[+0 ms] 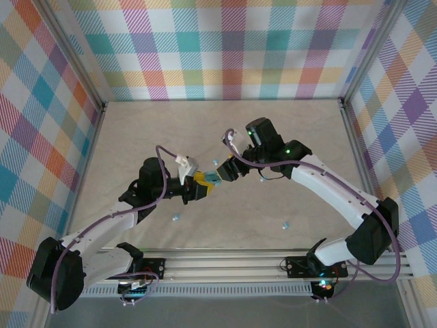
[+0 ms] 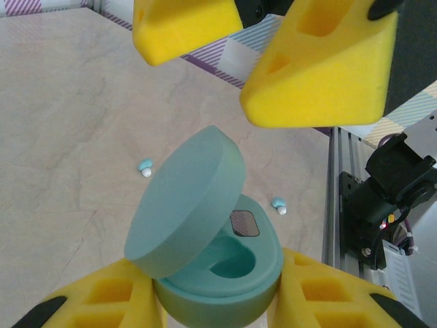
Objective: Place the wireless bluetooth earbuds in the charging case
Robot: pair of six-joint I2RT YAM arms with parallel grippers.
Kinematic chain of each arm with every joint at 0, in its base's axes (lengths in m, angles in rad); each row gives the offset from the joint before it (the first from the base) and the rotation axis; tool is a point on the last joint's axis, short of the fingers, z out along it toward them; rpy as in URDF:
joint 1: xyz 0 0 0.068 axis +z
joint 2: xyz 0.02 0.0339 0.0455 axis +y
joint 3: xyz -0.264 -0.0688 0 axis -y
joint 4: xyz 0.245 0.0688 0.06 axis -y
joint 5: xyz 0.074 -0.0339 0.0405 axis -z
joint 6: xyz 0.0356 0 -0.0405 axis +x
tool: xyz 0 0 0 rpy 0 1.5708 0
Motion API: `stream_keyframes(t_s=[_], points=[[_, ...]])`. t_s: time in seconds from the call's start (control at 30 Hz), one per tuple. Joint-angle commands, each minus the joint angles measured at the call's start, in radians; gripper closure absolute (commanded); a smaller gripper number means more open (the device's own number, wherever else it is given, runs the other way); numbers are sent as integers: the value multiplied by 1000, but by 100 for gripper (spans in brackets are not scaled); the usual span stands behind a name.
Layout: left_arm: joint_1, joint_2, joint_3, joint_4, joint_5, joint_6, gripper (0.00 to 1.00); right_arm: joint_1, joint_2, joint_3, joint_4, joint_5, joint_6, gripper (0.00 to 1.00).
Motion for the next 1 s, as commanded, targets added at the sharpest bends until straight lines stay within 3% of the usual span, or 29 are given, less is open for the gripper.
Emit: stream_keyframes(t_s=[0.0, 0.23, 0.53, 0.97], points=[[-4, 0, 4, 48, 17, -20, 79, -5, -42, -42, 5, -38, -17, 27], [-4, 1, 12, 53, 54, -22, 80, -2, -73, -105, 84, -106, -86, 25], [-4, -27, 3, 54, 157, 95, 80, -2, 44, 41, 31, 6, -74, 26], [-4, 15, 51, 9, 222, 225, 82, -5, 52, 49, -22, 41, -24, 27]])
